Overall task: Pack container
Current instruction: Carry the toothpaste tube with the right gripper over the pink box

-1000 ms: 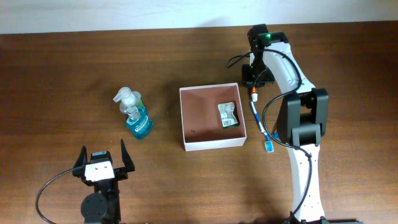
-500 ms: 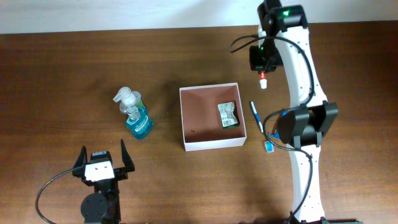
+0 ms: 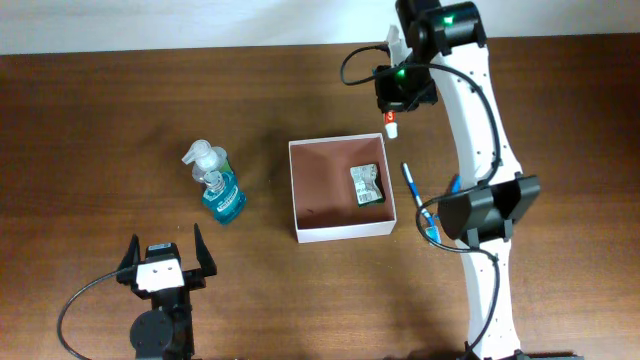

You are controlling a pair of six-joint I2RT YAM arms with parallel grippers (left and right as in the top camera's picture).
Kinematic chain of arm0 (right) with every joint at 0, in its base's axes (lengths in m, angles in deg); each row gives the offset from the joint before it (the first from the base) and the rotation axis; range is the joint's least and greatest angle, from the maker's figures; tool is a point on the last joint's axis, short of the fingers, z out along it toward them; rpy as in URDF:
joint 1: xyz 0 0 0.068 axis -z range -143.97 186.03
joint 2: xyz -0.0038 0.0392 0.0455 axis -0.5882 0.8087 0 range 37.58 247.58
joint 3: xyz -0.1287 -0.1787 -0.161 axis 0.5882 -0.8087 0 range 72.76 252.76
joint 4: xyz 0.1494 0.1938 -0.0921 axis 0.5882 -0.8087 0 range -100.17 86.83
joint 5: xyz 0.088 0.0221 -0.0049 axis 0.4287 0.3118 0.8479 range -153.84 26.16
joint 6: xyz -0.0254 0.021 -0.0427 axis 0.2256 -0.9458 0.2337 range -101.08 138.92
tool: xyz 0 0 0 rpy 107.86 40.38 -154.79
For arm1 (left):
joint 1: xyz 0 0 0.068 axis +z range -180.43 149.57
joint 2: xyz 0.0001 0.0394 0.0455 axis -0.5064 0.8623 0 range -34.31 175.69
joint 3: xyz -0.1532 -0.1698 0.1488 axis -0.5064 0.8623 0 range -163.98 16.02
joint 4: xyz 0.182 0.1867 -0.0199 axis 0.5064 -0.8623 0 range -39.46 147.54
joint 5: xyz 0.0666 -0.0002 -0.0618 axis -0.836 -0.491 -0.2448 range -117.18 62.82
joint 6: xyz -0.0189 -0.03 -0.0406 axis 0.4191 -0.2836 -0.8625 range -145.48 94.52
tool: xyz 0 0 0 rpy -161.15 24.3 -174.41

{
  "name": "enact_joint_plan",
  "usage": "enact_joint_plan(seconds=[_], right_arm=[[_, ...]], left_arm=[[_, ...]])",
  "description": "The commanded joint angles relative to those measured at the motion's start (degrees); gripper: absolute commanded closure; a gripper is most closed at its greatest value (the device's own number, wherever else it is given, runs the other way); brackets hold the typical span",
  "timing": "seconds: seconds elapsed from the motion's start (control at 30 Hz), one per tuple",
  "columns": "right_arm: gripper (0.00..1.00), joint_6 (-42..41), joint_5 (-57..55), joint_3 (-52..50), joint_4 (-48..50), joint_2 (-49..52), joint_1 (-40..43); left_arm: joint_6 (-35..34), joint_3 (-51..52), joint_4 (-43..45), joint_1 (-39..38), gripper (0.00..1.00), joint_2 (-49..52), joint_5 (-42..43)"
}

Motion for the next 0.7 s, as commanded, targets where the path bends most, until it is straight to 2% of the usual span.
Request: enact_joint_plan(seconds=[0.0, 0.17, 0.33, 0.53, 0.67], right_arm=[[0.96, 0.6, 1.3, 0.6, -0.4, -10.2, 0.2], [0.96, 0.6, 1.3, -0.8, -0.4, -18.4, 0.2], [0.96, 0.5, 0.4, -7.0, -0.4, -28.3, 0.2], [0.96, 0.0, -6.7, -22.1, -0.3, -38.5, 0.2], [0.96, -2.3, -7.0, -33.1, -0.3, -39.8, 0.0]], left_arm=[[0.9, 0.3, 0.0, -0.3, 0.01, -0.3, 0.2], [0.9, 0.3, 0.0, -0.3, 0.01, -0.3, 0.2], [0.9, 0.3, 0.0, -0.3, 0.01, -0.3, 0.2], [0.9, 0.3, 0.0, -0.3, 0.01, -0.3, 0.2], [0.9, 0.3, 0.0, -0.3, 0.01, -0.3, 0.2]])
